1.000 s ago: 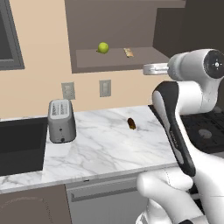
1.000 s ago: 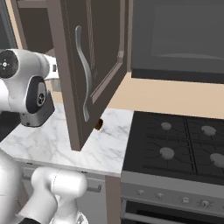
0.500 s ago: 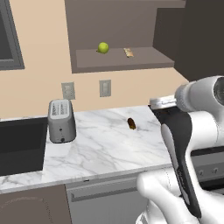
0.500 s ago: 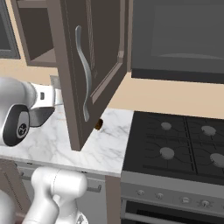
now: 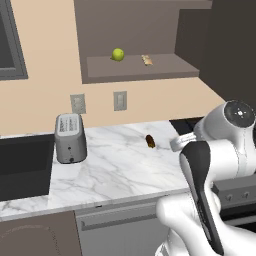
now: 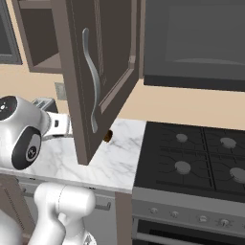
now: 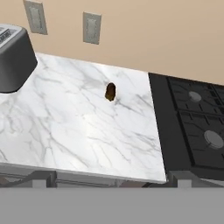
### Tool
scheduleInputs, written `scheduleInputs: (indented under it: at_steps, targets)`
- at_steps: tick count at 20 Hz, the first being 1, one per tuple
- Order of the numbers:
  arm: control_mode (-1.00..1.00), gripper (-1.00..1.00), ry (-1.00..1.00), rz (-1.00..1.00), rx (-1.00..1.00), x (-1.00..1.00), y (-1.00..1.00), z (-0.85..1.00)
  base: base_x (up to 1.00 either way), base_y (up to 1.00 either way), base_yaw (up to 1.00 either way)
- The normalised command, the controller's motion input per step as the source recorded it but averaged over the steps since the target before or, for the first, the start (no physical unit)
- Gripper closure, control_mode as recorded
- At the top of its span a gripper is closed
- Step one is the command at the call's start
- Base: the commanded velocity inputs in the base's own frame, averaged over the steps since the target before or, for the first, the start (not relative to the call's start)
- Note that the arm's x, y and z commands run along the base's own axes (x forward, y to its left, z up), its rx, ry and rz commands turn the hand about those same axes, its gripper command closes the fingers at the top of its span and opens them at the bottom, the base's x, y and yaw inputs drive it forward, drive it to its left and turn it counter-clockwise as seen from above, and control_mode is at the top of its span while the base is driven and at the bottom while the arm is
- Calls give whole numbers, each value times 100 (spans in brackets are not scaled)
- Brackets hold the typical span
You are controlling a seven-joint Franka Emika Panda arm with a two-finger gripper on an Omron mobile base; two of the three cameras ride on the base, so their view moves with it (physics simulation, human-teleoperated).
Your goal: Pick the bar and yogurt from the counter and place them in the cabinets closest to them.
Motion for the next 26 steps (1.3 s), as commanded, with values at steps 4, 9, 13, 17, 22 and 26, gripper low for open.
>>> scheduleInputs:
  at_steps: [4,9,13,17,22,26]
  targets:
    - [-100,-100,-1,0,0,-2,-1,-4,0,0,0]
    - [-100,-100,0,0,0,0,0,0,0,0,0]
    - [100,-100,0,0,0,0,0,0,-3,0,0]
    - [100,-100,0,0,0,0,0,0,-34,0,0]
    - [100,-100,0,0,0,0,0,0,-44,0,0]
    - [100,-100,0,0,0,0,0,0,-57,-1,0]
